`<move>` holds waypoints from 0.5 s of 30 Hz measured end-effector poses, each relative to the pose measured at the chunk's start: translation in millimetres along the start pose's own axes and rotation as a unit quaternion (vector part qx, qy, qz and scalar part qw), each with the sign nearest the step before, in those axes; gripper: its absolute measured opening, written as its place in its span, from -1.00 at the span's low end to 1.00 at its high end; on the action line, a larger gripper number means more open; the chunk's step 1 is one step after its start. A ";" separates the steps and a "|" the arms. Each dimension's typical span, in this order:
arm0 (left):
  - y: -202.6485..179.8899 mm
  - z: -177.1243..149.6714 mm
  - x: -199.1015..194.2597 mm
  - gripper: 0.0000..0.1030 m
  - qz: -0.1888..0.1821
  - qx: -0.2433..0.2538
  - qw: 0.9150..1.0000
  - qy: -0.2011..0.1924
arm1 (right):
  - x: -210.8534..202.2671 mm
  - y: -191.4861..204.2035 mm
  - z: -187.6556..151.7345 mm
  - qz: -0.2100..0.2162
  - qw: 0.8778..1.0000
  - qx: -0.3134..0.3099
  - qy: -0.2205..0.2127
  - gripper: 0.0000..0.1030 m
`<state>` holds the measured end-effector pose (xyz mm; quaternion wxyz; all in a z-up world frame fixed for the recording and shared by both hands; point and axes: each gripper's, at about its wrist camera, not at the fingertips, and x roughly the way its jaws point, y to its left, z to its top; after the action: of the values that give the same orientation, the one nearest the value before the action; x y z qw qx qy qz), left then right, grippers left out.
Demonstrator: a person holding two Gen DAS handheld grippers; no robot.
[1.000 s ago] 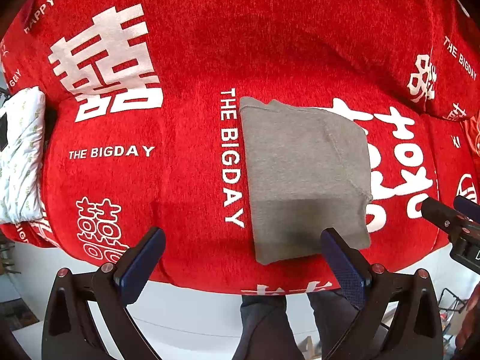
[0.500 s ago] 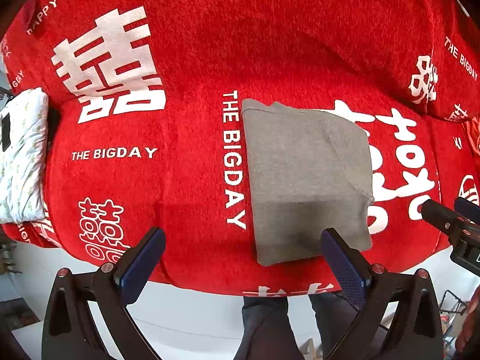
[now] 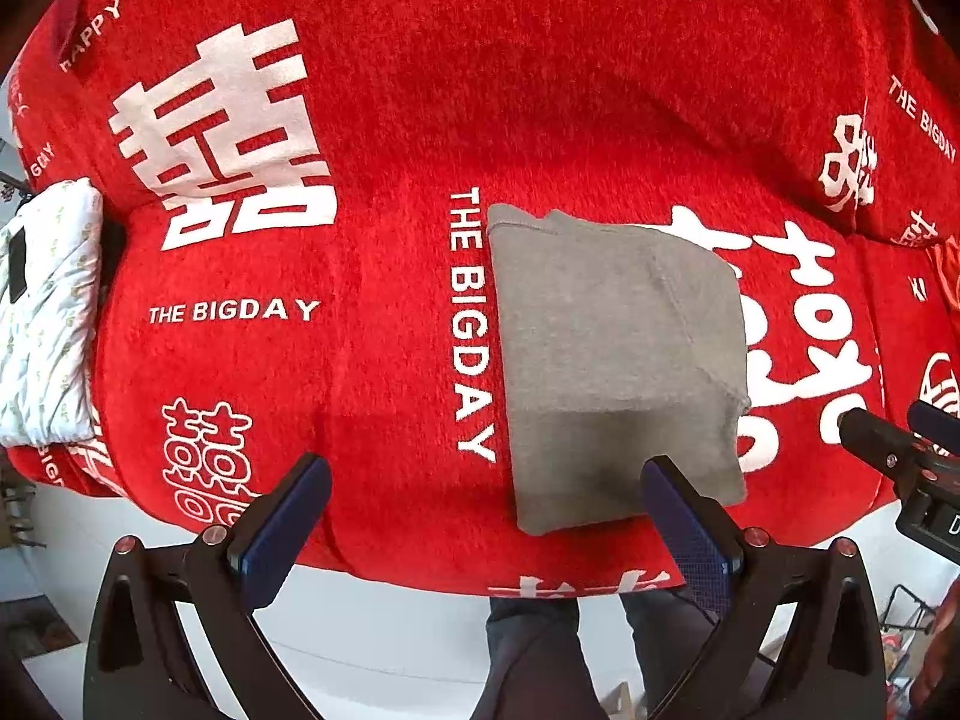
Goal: Fold small clothes
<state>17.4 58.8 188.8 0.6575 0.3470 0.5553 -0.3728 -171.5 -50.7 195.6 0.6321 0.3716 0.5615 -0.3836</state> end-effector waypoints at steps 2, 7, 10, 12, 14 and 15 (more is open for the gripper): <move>0.9 0.0 0.4 1.00 0.000 -0.002 1.000 0.000 | 0.5 0.1 0.2 0.000 1.000 -0.002 0.000 0.78; 1.6 -0.9 0.3 1.00 0.003 -0.010 1.000 0.000 | 1.6 0.7 1.0 -0.001 1.000 -0.006 0.002 0.78; 1.8 -0.5 0.5 1.00 0.003 -0.008 1.000 0.000 | 2.0 1.1 0.3 -0.001 1.000 -0.006 0.002 0.78; 2.0 -0.7 0.4 1.00 0.004 -0.008 1.000 0.000 | 1.6 1.3 0.1 -0.001 1.000 -0.004 0.002 0.78; 2.9 -0.8 1.5 1.00 0.001 -0.011 1.000 0.003 | 1.9 1.4 -0.3 -0.001 1.000 -0.004 0.003 0.78; 3.0 -1.4 2.1 1.00 -0.001 -0.013 1.000 0.005 | 2.0 1.5 0.4 -0.002 1.000 -0.005 0.003 0.78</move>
<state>19.5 61.2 186.7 0.6586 0.3396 0.5639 -0.3646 -169.8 -50.6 193.7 0.6317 0.3686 0.5659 -0.3806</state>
